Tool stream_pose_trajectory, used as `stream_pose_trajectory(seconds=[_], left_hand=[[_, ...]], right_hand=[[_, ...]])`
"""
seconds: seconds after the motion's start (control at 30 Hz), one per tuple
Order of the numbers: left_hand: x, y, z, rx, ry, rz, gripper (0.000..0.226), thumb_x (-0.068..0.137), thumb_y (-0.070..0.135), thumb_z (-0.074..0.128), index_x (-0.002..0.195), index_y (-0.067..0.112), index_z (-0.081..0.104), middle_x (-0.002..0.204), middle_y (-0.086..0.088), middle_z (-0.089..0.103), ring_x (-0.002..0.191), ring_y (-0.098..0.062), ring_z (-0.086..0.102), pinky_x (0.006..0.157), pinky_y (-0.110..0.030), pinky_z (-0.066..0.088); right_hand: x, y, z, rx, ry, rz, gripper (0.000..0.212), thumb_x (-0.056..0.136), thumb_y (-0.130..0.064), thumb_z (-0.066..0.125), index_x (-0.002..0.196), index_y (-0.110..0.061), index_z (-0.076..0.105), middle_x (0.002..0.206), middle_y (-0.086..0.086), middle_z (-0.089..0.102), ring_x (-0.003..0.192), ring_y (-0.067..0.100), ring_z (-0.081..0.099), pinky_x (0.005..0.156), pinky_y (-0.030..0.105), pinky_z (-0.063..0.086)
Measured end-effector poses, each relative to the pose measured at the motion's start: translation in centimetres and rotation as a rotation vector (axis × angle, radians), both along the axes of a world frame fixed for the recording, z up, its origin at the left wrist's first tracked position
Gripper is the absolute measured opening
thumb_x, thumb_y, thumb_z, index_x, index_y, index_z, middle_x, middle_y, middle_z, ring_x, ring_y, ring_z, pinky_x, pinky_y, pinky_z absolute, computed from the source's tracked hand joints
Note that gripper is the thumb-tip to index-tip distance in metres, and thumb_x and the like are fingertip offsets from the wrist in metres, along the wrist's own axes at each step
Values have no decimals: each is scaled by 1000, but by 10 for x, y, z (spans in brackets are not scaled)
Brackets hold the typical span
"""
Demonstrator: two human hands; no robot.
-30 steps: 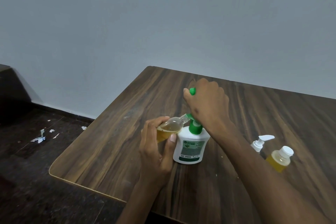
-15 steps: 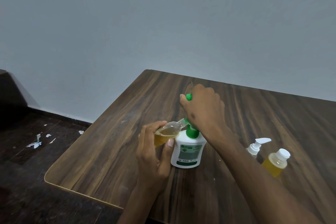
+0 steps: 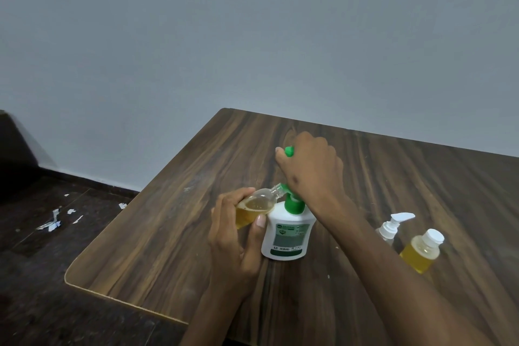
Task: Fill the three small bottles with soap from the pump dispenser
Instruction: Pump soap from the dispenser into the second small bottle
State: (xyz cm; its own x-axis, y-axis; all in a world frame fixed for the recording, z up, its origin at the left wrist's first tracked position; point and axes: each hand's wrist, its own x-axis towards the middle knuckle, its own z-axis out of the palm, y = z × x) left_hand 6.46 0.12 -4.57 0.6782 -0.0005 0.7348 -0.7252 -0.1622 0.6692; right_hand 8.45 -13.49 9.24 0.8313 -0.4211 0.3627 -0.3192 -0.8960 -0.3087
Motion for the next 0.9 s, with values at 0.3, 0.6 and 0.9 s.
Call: stream_pose_trajectory(seconds=[0.3,0.6,0.9], left_hand=[[0,0,1,-4,-2,-5,30,97,16,65,127,17,62,120,7,64,108,-22,65,82,-45,55],[0,1,1,-8,0,-7,32,97,16,64,128,20,60,121,6,65,108,-21,66,82,-45,55],[0,1,0,-9,-15,-9,34,96,13,65,128,24,59,121,7,65,108,-23,66,81,-48,56]], right_hand=[[2,0,1,-15,-17,8,32,103,-46,50,89,-17,50,83,1,53,75,21,54,66,36,40],[2,-1,2,-3,-26,17,33,102,-45,50,86,-16,49,72,-4,41,72,22,52,64,36,39],[-1,0,2,-4,-27,22,33,104,-45,49,88,-16,46,74,-4,39,74,23,46,67,35,36]])
